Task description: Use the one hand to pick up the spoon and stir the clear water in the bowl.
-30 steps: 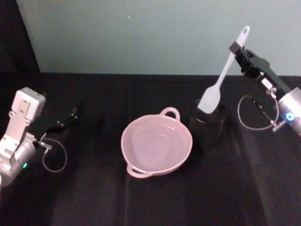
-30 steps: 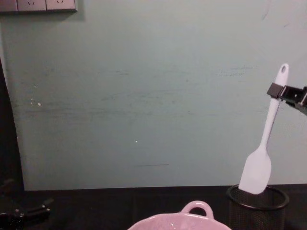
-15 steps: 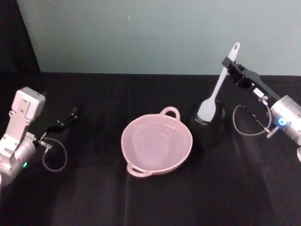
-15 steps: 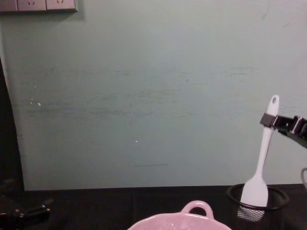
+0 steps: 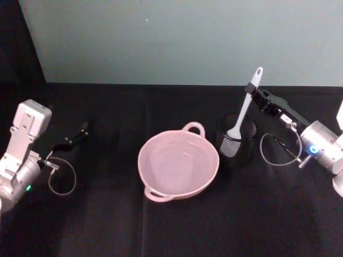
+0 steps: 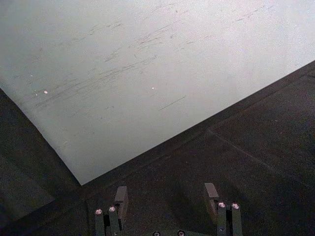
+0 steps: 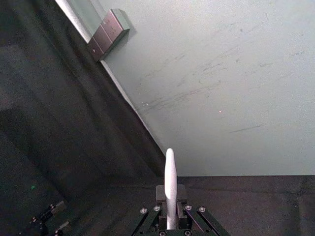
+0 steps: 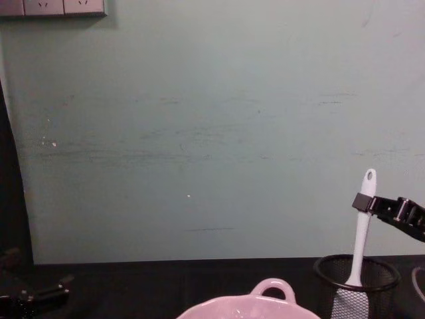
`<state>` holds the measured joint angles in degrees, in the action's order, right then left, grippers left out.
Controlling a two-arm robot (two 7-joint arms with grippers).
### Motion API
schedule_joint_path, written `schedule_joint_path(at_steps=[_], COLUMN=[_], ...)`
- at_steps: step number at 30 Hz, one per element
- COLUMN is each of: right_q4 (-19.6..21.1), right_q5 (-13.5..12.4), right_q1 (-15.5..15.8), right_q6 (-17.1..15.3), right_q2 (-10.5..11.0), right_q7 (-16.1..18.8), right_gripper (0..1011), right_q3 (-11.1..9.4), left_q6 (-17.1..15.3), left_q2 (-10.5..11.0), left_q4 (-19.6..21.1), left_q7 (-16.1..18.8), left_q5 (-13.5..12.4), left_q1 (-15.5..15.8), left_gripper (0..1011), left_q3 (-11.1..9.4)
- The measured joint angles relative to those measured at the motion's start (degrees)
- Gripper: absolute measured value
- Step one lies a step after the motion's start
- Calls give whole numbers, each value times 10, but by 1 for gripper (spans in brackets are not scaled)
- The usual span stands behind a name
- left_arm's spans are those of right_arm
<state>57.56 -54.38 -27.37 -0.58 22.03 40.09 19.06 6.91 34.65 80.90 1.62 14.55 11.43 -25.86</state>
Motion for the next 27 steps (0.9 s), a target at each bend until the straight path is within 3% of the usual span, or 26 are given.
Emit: schedule_joint_path(at_steps=[10,21,24,27], right_q4=[-21,-19,-19,-18], right_q5=[-2,-2,-2,-2], right_q1=[-6,-5,-5,-5], right_q6=[-2,-1,-1,-1], right_q2=[-3,-3,-3,-2], right_q7=[21,18,18,17], right_gripper=[112,112,139,233], right_q3=[3,2,2,2], left_q6=[0,0,0,0], left_q2=[0,0,0,0], left_q4=[0,0,0,0], left_q7=[0,0,0,0], left_q5=[0,0,0,0], left_q1=[0,0,0,0], left_gripper=[1011,1011,1011,1011], left_q3=[0,0,0,0])
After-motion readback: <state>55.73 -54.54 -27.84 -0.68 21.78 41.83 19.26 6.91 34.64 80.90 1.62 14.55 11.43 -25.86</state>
